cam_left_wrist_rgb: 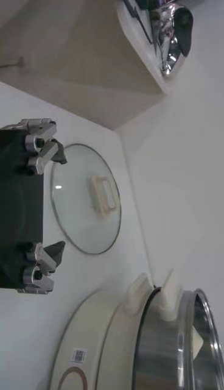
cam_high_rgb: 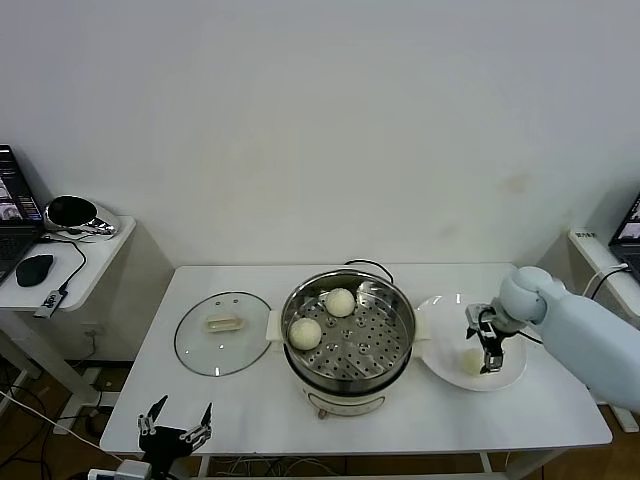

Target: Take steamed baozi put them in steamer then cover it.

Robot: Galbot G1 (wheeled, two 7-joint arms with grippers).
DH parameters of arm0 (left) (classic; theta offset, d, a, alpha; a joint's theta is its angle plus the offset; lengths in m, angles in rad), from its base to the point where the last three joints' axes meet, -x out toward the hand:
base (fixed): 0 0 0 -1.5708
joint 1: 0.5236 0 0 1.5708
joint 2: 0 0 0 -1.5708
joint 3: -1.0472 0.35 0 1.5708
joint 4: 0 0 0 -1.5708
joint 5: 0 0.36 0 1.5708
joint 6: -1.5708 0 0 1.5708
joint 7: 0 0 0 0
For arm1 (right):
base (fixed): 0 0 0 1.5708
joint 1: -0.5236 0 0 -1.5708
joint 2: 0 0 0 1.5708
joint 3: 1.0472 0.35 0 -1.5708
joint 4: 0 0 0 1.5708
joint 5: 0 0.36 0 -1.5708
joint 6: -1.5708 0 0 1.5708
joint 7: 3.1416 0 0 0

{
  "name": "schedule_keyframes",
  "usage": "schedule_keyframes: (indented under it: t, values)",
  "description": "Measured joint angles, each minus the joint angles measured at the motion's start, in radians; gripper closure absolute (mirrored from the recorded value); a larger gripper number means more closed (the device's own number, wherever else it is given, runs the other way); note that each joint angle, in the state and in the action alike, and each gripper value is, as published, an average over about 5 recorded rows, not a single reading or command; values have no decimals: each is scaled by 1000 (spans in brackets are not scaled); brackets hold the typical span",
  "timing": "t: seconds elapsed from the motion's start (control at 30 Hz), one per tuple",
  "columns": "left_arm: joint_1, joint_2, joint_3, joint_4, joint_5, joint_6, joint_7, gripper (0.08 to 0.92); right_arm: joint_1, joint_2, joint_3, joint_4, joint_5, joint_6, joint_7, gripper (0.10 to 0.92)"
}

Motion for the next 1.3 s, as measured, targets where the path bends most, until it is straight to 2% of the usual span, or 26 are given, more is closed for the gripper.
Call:
schedule_keyframes:
  t: [0.7, 0.83, 1.07, 1.3]
  values:
    - [-2, -3, 9, 11, 9, 0, 0, 177, -18, 24, 8, -44, -25, 2, 20, 208]
    - [-2, -3, 11, 12, 10, 0, 0, 177, -20, 23, 10, -45, -23, 0, 19, 266]
    - [-3, -4, 14, 13, 11, 0, -1, 177, -15, 16, 15, -42, -9, -10, 18, 440]
    - [-7, -3, 15, 10, 10, 0, 0, 177, 23, -10, -3, -17, 31, -26, -1, 476]
